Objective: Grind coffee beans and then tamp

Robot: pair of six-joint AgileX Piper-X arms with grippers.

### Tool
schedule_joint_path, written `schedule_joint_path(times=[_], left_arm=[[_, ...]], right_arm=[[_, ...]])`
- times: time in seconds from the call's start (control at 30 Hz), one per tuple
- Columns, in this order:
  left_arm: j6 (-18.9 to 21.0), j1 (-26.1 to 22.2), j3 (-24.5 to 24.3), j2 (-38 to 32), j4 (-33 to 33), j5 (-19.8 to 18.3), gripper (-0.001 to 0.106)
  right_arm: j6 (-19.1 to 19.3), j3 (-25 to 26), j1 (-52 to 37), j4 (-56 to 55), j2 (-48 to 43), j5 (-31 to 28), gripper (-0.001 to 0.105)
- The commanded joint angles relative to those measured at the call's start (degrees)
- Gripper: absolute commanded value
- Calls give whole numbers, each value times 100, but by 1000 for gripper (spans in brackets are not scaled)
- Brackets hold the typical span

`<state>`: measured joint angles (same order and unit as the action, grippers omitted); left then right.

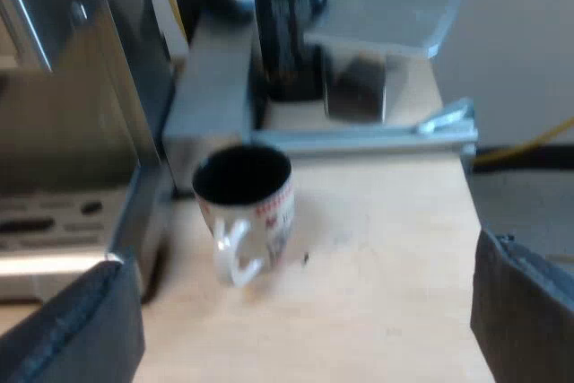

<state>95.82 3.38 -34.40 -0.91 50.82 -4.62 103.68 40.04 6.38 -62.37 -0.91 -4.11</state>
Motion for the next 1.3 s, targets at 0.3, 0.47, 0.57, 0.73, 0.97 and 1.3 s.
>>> schedule_joint_path(times=[0.3, 0.47, 0.57, 0.73, 0.97, 1.3], left_arm=[[80, 9, 890, -766, -67, -30, 80], [80, 9, 947, -766, -130, -30, 80], [80, 9, 947, -766, -130, -30, 80], [56, 9, 760, -766, 237, -430, 80], [24, 9, 749, -736, 238, -514, 80], [24, 9, 749, -738, 238, -542, 80]], right_arm=[[70, -877, -2, 127, -208, 48, 76], [46, -903, -2, 183, -197, 48, 76], [46, -903, -2, 183, -197, 48, 76], [46, -903, -2, 183, -197, 48, 76], [46, -903, -2, 183, -197, 48, 76], [46, -903, -2, 183, -197, 48, 76]])
